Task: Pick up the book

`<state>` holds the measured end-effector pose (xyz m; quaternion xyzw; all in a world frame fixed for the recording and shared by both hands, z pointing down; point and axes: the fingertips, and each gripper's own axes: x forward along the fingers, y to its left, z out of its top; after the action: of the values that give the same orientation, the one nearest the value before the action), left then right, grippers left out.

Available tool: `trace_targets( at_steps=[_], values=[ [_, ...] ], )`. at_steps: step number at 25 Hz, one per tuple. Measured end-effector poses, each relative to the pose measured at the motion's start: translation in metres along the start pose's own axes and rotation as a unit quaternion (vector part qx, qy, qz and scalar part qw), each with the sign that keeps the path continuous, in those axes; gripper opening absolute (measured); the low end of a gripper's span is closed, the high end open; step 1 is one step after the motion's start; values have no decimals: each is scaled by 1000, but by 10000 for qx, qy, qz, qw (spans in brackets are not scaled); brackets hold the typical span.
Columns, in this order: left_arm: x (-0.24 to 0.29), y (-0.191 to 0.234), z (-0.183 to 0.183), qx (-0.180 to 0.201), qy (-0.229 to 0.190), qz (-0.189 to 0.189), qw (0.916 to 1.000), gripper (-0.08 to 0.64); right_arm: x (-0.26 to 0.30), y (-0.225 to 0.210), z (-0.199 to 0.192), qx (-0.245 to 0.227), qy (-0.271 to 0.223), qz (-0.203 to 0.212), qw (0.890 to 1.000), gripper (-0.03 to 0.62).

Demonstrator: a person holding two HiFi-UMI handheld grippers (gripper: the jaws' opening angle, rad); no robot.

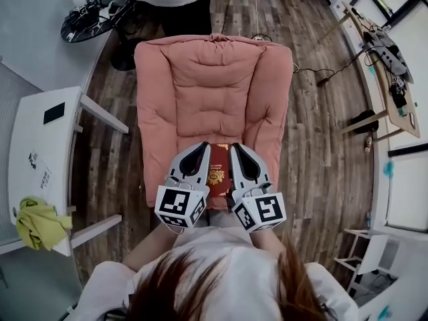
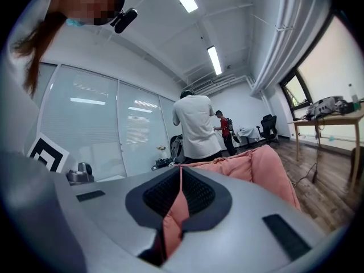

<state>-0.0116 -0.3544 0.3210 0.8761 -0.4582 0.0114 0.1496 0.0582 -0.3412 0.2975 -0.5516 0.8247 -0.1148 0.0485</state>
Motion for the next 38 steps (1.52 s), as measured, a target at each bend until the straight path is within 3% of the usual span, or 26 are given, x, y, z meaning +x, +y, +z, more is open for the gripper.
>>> trace_targets(
  at_steps=[4,12,14,16,28,38],
  values=[
    [3,13,-12,-107,80,94,9999,6,11,-4,-12,-111,137,3,9998,31],
    [0,21,-55,-257,418,218,9986,25,6,-15,-65,179,703,31,9974,44],
    [0,24,-65,-311,506,235,9980,115,4,-18,-79,281,854,24,9959,190],
    [-1,28,-75,-382,590,273,9972,150,1,-21,-91,357,968,-14,9947,192],
    [6,42,-148,-661,1115,477,9904,150,-6,-44,-154,503,1554,-126,9865,192],
    [11,50,-191,-854,1285,598,9862,150,-8,-57,-204,537,1872,-229,9806,192]
  ],
)
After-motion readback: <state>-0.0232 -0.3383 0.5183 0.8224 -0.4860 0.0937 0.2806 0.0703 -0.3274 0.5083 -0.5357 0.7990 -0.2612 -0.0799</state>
